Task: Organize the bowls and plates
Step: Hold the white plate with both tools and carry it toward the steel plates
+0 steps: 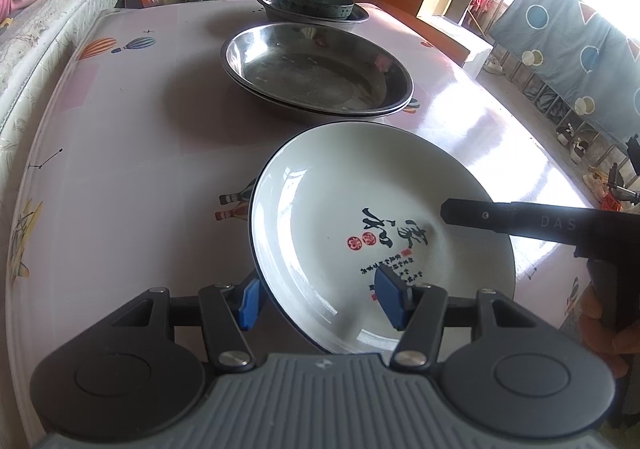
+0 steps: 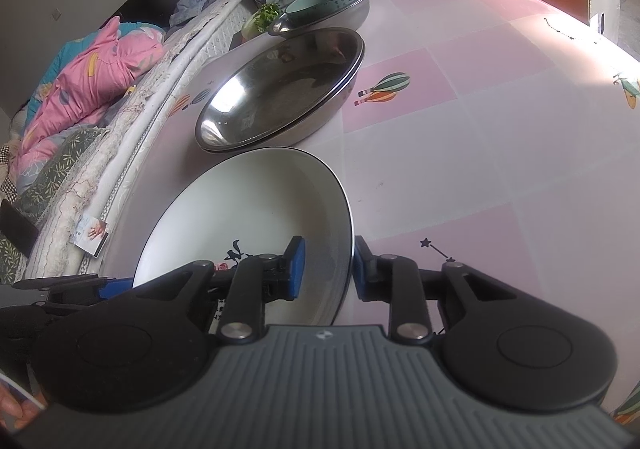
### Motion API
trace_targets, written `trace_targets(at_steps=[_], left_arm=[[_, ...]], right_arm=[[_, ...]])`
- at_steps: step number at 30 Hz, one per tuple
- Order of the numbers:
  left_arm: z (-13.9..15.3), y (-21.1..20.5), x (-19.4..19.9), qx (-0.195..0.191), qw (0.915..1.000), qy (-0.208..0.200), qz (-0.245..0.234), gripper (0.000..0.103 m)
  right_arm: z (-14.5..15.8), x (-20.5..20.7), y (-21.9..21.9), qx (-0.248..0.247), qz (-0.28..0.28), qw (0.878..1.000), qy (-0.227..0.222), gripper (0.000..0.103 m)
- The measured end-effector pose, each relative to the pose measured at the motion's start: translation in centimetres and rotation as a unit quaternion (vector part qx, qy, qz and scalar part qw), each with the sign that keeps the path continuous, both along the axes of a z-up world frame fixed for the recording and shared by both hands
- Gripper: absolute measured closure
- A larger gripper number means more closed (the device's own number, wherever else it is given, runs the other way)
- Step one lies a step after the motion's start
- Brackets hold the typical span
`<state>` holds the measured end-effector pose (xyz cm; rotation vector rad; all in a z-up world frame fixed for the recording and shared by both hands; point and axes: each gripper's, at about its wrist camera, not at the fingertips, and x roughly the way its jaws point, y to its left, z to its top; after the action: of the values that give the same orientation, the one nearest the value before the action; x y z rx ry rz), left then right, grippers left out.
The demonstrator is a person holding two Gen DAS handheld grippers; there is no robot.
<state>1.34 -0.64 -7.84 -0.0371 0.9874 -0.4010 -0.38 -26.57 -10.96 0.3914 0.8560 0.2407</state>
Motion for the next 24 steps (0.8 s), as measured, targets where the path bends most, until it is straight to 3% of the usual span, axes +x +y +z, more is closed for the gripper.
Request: trace_targets(at_steps=[24], left_arm=[[-0.02, -0.17, -0.27, -0.001, 1.0000, 0.001, -0.002, 0.044]], right_arm=[[-0.08, 0.28, -0.18, 0.000, 0.000, 1.000, 0.000, 0.076]])
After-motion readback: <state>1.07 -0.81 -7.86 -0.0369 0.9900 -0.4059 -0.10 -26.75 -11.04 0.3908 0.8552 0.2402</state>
